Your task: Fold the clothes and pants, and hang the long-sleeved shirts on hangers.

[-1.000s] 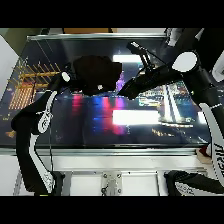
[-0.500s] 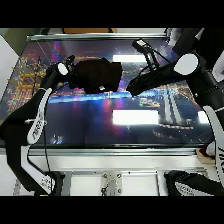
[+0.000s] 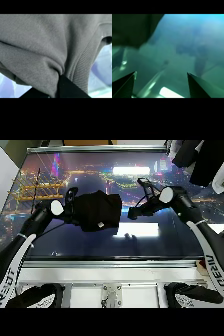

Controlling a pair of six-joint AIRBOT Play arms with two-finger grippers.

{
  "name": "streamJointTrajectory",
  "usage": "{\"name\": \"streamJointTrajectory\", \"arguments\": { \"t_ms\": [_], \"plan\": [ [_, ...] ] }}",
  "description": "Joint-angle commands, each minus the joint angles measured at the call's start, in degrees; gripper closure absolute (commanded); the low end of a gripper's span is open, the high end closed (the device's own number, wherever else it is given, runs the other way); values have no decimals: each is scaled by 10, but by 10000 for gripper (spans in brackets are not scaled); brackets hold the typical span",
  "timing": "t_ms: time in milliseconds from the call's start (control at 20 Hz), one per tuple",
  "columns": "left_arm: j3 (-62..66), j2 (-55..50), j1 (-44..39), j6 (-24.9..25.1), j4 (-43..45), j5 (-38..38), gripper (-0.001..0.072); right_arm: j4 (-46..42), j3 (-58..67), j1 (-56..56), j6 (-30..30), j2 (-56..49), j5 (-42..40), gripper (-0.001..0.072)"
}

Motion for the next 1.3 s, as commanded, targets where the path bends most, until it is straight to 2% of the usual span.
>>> {"name": "streamJointTrajectory", "arguments": {
  "t_ms": [0, 50, 200, 300, 650, 750, 900, 1000, 1050, 1150, 1250],
  "plan": [
    [-83, 65, -21, -11, 1, 17, 691, 35, -12, 43, 1, -69, -50, 17],
    [-93, 75, -21, -15, 1, 20, 691, 14, -12, 67, 2, -77, -59, 62],
    [-96, 94, -6, -21, -2, 21, 691, -90, -12, 146, 31, -81, -69, 63],
    [-95, 103, 10, -25, -3, 21, 691, -130, -12, 181, 50, -81, -65, 63],
    [-95, 119, 35, -25, -2, 14, 691, -147, -12, 235, 110, -74, -66, 64],
    [-95, 119, 33, -25, -3, 13, 691, -192, -12, 242, 176, -76, -66, 64],
    [-95, 119, 29, -25, -4, 10, 691, -303, -12, 245, 328, -93, -75, 64],
    [-95, 119, 30, -25, -4, 8, 691, -335, -12, 245, 396, -109, -94, 64],
    [-95, 119, 30, -25, -4, 7, 691, -344, -12, 245, 424, -112, -110, 79],
    [-95, 119, 30, -25, -4, 1, 691, -349, -12, 245, 437, -112, -153, 350],
    [-95, 119, 30, -25, -8, -3, 691, -348, -11, 245, 437, -115, -181, 361]
  ]
}}
